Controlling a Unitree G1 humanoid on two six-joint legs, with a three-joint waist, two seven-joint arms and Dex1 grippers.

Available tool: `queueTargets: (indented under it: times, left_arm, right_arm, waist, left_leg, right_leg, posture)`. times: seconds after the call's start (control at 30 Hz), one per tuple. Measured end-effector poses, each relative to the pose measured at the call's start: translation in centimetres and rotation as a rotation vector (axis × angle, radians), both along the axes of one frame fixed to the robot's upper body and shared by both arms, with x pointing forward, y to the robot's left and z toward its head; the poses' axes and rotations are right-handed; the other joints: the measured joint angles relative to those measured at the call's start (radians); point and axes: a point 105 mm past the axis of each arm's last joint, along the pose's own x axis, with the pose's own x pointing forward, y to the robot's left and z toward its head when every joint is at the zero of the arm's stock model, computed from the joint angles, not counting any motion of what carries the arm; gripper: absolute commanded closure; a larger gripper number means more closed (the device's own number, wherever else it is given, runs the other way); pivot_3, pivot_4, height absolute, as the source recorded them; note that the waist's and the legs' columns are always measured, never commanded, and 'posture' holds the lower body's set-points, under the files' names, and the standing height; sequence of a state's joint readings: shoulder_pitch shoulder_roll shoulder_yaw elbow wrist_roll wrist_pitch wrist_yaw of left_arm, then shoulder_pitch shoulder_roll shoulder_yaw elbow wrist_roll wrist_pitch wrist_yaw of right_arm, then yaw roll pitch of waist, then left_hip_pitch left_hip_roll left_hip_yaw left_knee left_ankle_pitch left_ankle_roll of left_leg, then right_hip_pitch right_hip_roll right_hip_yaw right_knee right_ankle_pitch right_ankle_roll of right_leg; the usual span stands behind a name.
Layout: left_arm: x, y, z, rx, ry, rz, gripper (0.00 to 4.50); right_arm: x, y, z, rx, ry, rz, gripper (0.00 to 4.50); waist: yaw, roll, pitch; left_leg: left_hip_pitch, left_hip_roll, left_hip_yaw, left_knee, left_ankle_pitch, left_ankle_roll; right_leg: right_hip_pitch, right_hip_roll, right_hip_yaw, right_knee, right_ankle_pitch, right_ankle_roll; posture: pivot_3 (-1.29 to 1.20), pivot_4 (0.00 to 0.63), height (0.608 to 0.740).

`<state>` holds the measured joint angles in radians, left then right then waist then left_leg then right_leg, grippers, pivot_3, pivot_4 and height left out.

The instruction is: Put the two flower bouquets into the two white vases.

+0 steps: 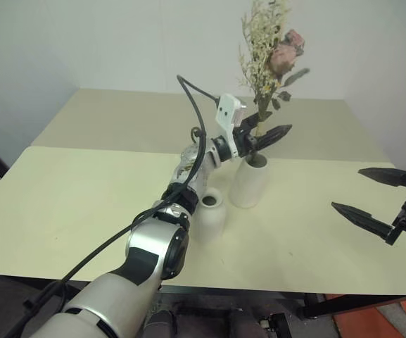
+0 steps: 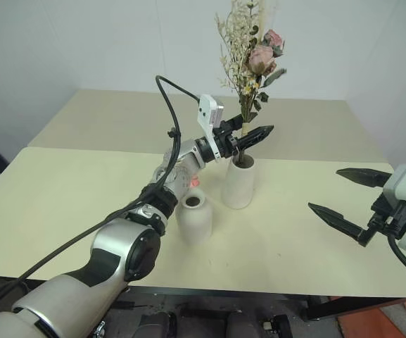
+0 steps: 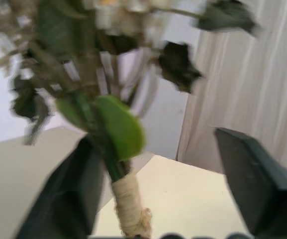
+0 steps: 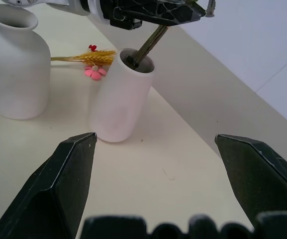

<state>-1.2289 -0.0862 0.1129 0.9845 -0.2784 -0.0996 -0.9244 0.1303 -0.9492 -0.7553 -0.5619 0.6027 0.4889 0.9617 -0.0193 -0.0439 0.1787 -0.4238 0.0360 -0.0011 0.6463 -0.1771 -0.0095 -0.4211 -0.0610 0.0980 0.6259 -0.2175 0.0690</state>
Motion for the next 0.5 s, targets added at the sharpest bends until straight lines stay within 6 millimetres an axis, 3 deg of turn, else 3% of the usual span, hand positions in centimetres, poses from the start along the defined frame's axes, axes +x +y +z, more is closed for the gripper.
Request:
queueTargets:
  times: [0.23,0.5]
  left_arm:
    - [-0.9,3.6,-1.6,0.174,-0.037,-0.049,0.01]
    - [-1.0,6.4,-0.2,0.326,-0.079,-0.011,0.01]
  right_arm:
    - [0.6,-0.2,-0.2,0.006,0.017,0.009,0.00]
    - [1.7,0.2,-0.4,0.006,0.019,0.041,0.00]
  waist:
    - [-0.007,0.000,0.000]
    - [-0.002,0.001,0.000]
  left_leg:
    - [0.001,0.000,0.000,0.000,0.000,0.000]
    - [0.000,0.000,-0.001,0.000,0.000,0.000]
  right_leg:
    - [0.000,0.000,0.000,0.002,0.000,0.000]
    - [0.000,0.000,0.000,0.001,0.000,0.000]
  posture:
    - [0.00,0.150,0.740]
    - [0.00,0.150,0.740]
